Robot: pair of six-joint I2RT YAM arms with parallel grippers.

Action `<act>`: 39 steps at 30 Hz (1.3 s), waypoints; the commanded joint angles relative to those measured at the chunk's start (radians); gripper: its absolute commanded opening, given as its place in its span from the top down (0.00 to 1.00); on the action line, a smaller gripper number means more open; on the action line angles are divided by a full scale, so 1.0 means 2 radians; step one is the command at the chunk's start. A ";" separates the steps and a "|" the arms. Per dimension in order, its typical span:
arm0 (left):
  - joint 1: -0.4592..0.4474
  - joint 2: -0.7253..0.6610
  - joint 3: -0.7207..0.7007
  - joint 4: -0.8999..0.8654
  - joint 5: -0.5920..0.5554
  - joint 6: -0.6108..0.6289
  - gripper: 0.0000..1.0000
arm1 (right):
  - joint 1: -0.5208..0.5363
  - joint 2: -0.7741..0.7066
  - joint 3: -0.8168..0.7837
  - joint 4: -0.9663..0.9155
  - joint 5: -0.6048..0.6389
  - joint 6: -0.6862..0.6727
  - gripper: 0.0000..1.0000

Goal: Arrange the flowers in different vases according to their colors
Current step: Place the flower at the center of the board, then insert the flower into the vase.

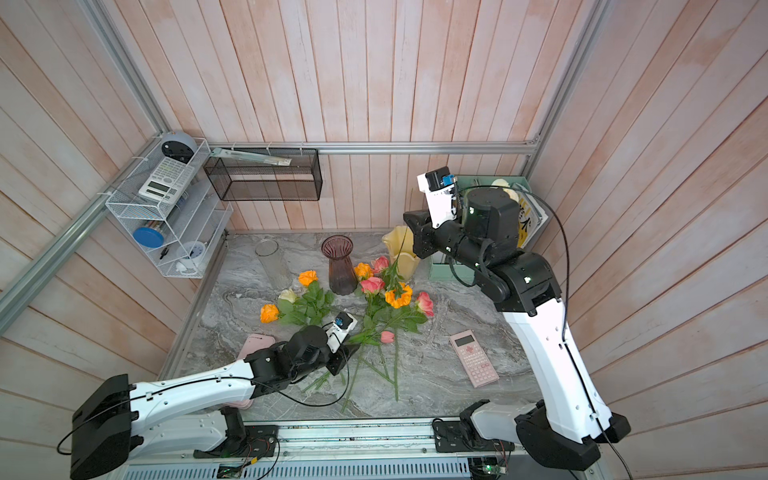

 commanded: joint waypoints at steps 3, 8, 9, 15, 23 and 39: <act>-0.002 -0.065 0.049 0.006 -0.061 0.035 0.51 | -0.003 -0.019 -0.042 0.018 -0.012 0.025 1.00; 0.005 -0.053 0.123 0.027 -0.075 0.083 0.45 | -0.003 -0.030 -0.071 0.038 -0.033 0.069 1.00; 0.009 -0.045 0.134 0.041 -0.071 0.073 0.44 | -0.003 -0.034 -0.079 0.049 -0.038 0.081 1.00; 0.013 -0.049 0.150 0.155 -0.053 -0.101 0.37 | -0.003 -0.058 -0.117 0.093 -0.032 0.114 1.00; 0.014 0.014 0.165 0.249 -0.066 -0.427 0.31 | -0.001 -0.071 -0.156 0.160 -0.036 0.144 1.00; 0.013 0.075 0.183 0.335 0.028 -0.777 0.20 | 0.034 -0.069 -0.225 0.269 0.032 0.096 1.00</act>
